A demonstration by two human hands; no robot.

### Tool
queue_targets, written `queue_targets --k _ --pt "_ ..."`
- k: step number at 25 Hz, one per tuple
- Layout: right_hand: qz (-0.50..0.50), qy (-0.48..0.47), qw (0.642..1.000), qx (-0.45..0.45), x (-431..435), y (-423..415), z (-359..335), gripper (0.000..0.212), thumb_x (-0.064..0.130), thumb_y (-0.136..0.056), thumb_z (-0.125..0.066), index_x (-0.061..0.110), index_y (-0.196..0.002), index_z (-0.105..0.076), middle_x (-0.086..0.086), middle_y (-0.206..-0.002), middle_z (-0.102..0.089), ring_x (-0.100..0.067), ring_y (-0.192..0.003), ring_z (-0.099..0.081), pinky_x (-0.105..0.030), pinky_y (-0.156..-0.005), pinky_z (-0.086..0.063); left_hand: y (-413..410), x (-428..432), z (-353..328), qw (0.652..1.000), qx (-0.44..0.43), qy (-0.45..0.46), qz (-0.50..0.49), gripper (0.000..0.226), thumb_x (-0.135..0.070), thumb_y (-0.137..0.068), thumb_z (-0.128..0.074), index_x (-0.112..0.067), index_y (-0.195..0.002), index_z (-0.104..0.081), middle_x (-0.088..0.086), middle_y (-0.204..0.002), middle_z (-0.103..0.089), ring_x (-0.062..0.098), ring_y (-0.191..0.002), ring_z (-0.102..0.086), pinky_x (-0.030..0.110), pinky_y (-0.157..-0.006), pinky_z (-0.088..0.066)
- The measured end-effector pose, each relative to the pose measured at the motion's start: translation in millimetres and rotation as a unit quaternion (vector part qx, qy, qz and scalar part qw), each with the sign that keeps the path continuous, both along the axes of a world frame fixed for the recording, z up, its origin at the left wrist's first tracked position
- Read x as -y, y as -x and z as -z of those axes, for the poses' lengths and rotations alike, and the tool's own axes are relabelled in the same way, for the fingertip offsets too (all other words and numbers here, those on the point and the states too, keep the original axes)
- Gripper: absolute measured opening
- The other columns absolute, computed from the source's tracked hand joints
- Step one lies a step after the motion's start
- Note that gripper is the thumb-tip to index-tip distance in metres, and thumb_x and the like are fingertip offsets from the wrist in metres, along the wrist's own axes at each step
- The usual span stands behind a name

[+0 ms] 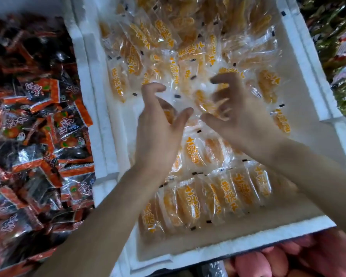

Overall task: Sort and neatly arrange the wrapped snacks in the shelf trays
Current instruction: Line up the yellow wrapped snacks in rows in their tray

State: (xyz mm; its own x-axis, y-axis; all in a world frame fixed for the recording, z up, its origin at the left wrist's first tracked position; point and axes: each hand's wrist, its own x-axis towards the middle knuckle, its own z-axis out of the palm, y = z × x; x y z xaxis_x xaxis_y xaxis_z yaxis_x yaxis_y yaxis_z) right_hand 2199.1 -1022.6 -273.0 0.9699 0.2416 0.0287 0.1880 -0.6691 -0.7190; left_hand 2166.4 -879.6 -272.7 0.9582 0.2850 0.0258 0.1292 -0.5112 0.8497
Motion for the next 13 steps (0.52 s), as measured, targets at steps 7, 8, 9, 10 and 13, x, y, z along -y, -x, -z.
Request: queue_targets --k 7,8,9,10,13 --pt "0.107 0.08 0.981 -0.144 116.0 72.9 13.4 0.063 0.048 -0.072 -0.068 0.032 -0.126 -0.041 0.013 -0.087 -0.056 -0.019 -0.077 -0.059 -0.047 -0.077 -0.051 36.8 95.8 16.8 0.913 -0.285 0.265 0.125 0.039 -0.011 -0.093 -0.048 -0.015 -0.127 -0.029 -0.007 -0.074 -0.044 0.002 -0.058 -0.042 0.008 -0.045 -0.034" --pt "0.1 0.098 0.977 -0.159 120.5 77.8 15.5 0.071 0.059 -0.066 -0.058 0.029 -0.128 -0.041 0.013 -0.088 -0.055 -0.02 -0.08 -0.06 -0.045 -0.079 -0.05 40.7 105.1 21.3 0.92 -0.273 0.243 0.144 0.039 -0.009 -0.092 -0.05 -0.014 -0.125 -0.03 -0.007 -0.076 -0.045 0.003 -0.058 -0.043 0.009 -0.046 -0.035" --pt "0.091 0.108 0.976 -0.166 123.0 81.7 18.6 0.078 0.066 -0.061 -0.05 0.028 -0.129 -0.041 0.012 -0.089 -0.056 -0.021 -0.082 -0.06 -0.042 -0.081 -0.049 43.9 112.4 26.3 0.934 -0.245 0.211 0.153 0.037 -0.008 -0.09 -0.055 -0.015 -0.12 -0.032 -0.006 -0.08 -0.047 0.004 -0.061 -0.046 0.009 -0.049 -0.035" --pt "0.082 0.117 0.975 -0.167 125.3 84.8 22.4 0.078 0.066 -0.063 -0.049 0.027 -0.13 -0.039 0.01 -0.092 -0.058 -0.021 -0.084 -0.061 -0.039 -0.081 -0.048 47.0 118.6 32.7 0.949 -0.211 0.173 0.157 0.038 -0.007 -0.088 -0.061 -0.016 -0.113 -0.034 -0.005 -0.086 -0.051 0.007 -0.068 -0.05 0.009 -0.055 -0.036" --pt "0.04 0.168 0.973 -0.153 126.8 85.5 33.7 0.061 0.04 -0.082 -0.061 0.026 -0.134 -0.033 0.002 -0.106 -0.062 -0.022 -0.092 -0.061 -0.027 -0.077 -0.04 51.2 122.7 44.7 0.972 -0.136 0.042 0.186 0.047 -0.015 -0.081 -0.073 -0.019 -0.115 -0.04 -0.005 -0.109 -0.053 0.012 -0.095 -0.052 0.014 -0.074 -0.034"
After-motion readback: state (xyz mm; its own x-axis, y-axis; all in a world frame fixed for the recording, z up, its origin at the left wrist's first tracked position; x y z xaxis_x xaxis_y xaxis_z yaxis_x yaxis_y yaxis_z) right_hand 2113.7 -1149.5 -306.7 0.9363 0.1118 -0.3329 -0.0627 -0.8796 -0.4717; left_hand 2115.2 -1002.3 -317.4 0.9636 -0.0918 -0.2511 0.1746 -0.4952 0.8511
